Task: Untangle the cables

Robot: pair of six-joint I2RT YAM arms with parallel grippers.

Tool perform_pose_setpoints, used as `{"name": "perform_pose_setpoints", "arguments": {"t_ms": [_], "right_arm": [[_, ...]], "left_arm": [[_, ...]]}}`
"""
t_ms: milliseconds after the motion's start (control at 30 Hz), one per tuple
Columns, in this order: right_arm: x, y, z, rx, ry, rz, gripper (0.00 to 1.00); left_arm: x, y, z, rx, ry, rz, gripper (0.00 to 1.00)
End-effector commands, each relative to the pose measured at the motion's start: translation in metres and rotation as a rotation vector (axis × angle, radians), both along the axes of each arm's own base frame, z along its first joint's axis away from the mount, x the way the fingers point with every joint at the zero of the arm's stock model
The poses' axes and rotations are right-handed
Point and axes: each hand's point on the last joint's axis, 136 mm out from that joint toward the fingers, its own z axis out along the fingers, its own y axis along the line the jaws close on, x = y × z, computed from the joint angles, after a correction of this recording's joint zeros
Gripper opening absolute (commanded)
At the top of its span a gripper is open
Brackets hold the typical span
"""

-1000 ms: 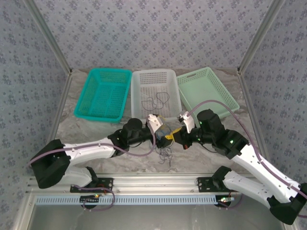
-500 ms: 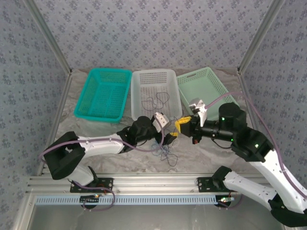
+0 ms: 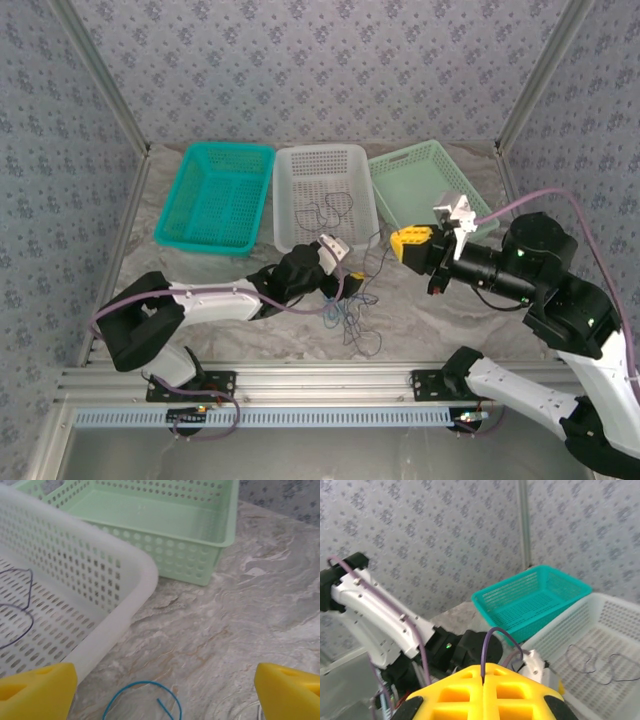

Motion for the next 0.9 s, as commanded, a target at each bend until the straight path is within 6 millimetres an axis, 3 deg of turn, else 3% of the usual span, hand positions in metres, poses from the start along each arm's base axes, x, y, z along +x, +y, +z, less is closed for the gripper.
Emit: {"name": "perform_pose_setpoints", "arguments": {"t_ms": [0,100,200,400,667,867], "right_arm": [[0.012,-0.018,0.024,0.015,-0.095,-0.121,0.0],[0.015,-0.023,0.032,0.026,-0.121,-0.152,0.0],[0.019,-0.022,0.026,0.002,-0.11,-0.162,0.0],[0.035,-0.008,0.005,-0.018,-0.047,-0.165,0.0],[0.045,0.002,0.001,-0.013,-0.033,-0.169,0.0],[0.051,0.001,0.0,0.001,-0.031,-0.199,0.0]], "left_arm": [[0.009,0.018,-0.022,0.065,0.024,0.101,0.91],[0.018,0.034,-0.031,0.101,0.028,0.2,0.91],[0.022,0.047,-0.035,0.124,0.032,0.272,0.92],[0.019,0.051,-0.014,0.054,0.003,0.278,0.94],[-0.015,0.046,0.031,-0.112,-0.071,0.099,0.94],[-0.031,0.043,0.044,-0.149,-0.068,0.03,0.94]]}}
